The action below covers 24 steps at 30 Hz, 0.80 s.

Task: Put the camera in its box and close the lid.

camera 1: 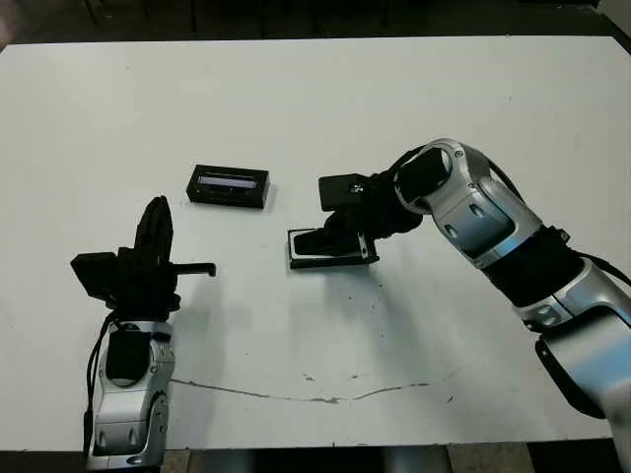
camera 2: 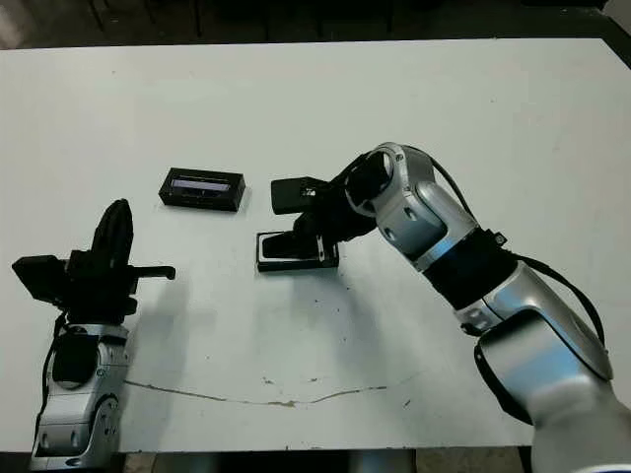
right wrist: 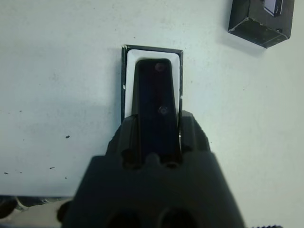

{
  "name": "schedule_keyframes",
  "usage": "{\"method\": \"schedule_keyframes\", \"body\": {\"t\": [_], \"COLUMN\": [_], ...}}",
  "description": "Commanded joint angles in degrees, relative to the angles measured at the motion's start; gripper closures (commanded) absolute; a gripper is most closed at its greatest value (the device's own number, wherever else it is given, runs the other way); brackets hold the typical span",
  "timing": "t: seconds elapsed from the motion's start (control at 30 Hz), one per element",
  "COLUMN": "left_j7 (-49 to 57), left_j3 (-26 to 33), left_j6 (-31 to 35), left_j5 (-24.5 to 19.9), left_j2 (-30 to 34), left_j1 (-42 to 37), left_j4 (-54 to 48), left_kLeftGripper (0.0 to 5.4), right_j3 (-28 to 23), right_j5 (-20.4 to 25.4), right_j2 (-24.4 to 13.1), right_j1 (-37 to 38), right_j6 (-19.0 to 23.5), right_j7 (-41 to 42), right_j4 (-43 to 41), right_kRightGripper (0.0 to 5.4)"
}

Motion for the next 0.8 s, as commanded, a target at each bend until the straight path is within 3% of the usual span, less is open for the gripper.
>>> {"method": "schedule_keyframes", "body": {"t": [0.03, 0.37, 0.63, 0.8], "left_j7": [-0.03, -0.2, -0.41, -0.6], "left_j3": [0.29, 0.4, 0.48, 0.51], "left_j6": [0.7, 0.95, 0.02, -0.14], "left_j5": [0.2, -0.15, 0.0, 0.02], "left_j2": [0.36, 0.34, 0.46, 0.63], "left_j1": [1.53, 1.28, 0.61, 0.68], "left_j4": [-0.05, 0.22, 1.46, 1.15], "left_kLeftGripper": [5.4, 5.4, 5.4, 5.4], "right_j3": [-0.46, -7.51, -12.32, -14.05], "right_j5": [0.33, 4.84, 8.09, 8.8], "right_j2": [-0.41, -4.22, -5.11, -5.81], "right_j1": [1.71, -1.68, -2.78, -3.33], "right_j6": [-2.94, -13.04, -17.77, -18.5], "right_j7": [-0.79, 3.08, 3.0, 2.66], "right_j4": [0.57, 4.32, 6.02, 6.11], "right_kRightGripper": [4.36, 2.61, 1.22, 0.32]}}
